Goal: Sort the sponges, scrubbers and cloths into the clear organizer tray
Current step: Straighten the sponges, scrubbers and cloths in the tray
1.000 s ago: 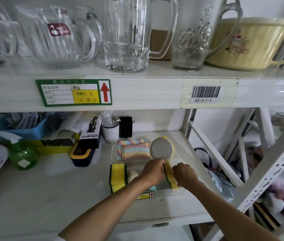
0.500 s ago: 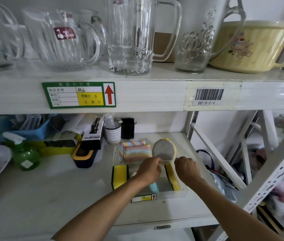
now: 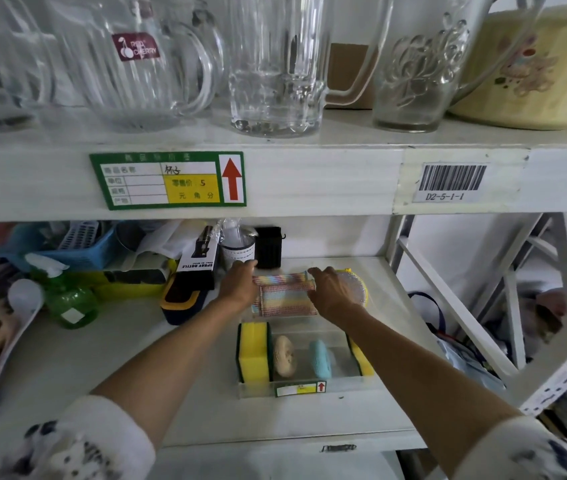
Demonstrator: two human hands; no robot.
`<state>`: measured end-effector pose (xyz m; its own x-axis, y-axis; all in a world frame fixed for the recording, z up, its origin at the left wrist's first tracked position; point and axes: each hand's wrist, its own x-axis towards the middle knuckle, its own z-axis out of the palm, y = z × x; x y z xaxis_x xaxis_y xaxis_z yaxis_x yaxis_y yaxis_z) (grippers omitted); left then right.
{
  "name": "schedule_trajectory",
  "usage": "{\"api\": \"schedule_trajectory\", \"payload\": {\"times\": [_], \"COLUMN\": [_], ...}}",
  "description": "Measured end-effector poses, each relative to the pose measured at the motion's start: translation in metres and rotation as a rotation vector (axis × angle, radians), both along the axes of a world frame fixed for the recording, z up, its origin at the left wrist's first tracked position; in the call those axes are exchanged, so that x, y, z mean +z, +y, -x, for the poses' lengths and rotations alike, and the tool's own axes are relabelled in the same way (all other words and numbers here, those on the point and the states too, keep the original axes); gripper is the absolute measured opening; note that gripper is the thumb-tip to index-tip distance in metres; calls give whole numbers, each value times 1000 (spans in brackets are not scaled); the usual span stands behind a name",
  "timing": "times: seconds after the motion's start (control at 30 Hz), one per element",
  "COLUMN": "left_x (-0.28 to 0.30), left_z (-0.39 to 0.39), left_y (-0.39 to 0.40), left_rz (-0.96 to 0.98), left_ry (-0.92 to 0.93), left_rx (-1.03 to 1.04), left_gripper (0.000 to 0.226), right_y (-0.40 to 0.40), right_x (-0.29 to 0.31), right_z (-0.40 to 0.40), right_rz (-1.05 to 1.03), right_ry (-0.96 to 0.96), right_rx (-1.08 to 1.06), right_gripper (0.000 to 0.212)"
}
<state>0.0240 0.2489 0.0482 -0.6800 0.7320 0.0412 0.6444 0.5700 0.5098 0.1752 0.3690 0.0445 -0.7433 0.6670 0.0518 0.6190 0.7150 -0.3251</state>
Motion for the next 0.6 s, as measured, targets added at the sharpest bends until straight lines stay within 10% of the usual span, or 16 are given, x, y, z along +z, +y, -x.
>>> {"api": "schedule_trajectory", "payload": {"times": [0.6], "left_x": [-21], "left_z": [26], "left_y": [10], "left_rz": [-139], "left_ry": [-71], "left_rx": [-11], "left_gripper": [21], "right_y": [8], "right_x": [-32], "right_z": [35], "right_rz": [76], "right_ry": [116], "right_rx": [-89], "right_gripper": [30]}}
